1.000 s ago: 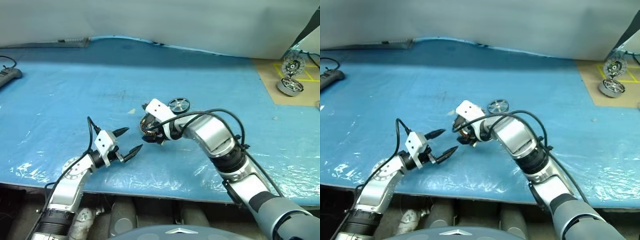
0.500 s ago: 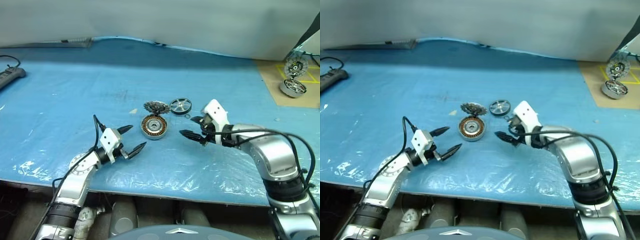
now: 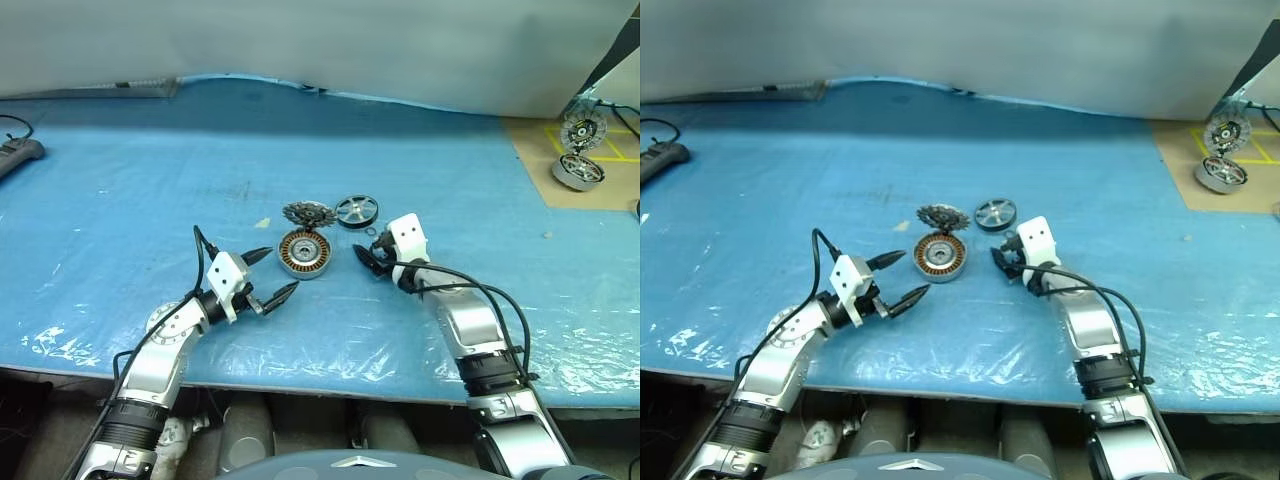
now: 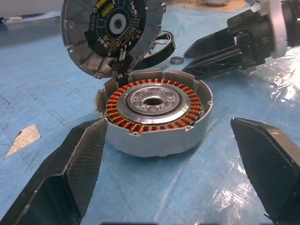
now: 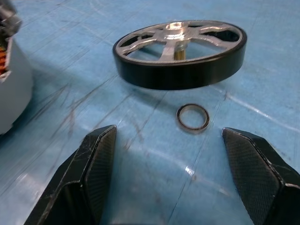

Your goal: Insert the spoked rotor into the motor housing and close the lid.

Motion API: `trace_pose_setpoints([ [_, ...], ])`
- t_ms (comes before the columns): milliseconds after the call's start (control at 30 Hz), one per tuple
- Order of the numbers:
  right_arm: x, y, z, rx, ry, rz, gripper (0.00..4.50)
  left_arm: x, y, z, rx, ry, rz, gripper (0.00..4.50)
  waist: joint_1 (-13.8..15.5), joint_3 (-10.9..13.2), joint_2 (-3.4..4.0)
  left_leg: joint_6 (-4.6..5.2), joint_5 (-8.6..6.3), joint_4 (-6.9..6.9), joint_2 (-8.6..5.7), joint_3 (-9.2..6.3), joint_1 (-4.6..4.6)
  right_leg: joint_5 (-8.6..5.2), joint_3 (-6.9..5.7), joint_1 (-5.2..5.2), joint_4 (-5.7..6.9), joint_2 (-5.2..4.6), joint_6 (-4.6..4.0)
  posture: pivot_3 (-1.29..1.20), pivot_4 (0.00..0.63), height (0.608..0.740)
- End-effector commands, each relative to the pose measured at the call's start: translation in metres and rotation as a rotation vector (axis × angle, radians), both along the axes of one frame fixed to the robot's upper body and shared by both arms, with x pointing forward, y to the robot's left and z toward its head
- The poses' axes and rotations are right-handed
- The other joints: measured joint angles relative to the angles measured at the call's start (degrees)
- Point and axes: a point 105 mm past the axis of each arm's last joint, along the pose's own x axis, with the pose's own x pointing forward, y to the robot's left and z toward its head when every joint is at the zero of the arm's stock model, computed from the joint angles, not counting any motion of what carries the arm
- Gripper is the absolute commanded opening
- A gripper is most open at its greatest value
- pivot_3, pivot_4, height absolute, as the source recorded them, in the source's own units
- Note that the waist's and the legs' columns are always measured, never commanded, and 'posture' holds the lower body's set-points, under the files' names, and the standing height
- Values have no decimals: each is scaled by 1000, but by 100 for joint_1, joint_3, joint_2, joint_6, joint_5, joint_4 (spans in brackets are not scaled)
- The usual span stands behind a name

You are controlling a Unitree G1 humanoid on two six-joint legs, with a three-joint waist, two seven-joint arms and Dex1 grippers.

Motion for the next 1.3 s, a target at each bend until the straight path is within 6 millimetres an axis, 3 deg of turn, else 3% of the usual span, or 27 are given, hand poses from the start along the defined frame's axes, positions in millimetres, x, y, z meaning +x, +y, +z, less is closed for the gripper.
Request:
trace_pose_setpoints([
  [33, 5, -3, 3, 3, -23, -25, 3827, -1, 0, 11, -14, -42, 3, 4500, -2, 0, 0, 0, 0, 0, 0, 0, 0, 4, 0, 0, 0, 0, 7, 0, 150, 740],
  [533, 10, -6, -20, 17, 44, -97, 3827, 0, -1, 10, -17, -39, 6, 4500, -10, -1, 0, 1, 0, 1, 1, 0, 12, -1, 2, 10, 2, 0, -2, 0, 150, 740],
  [1300, 5, -12, -22, 2, 51, -97, 3827, -1, -3, 11, -20, -41, 1, 4500, 1, -1, 0, 1, -1, -13, 2, 0, 12, -2, 20, 11, -12, -5, -1, 0, 150, 740],
])
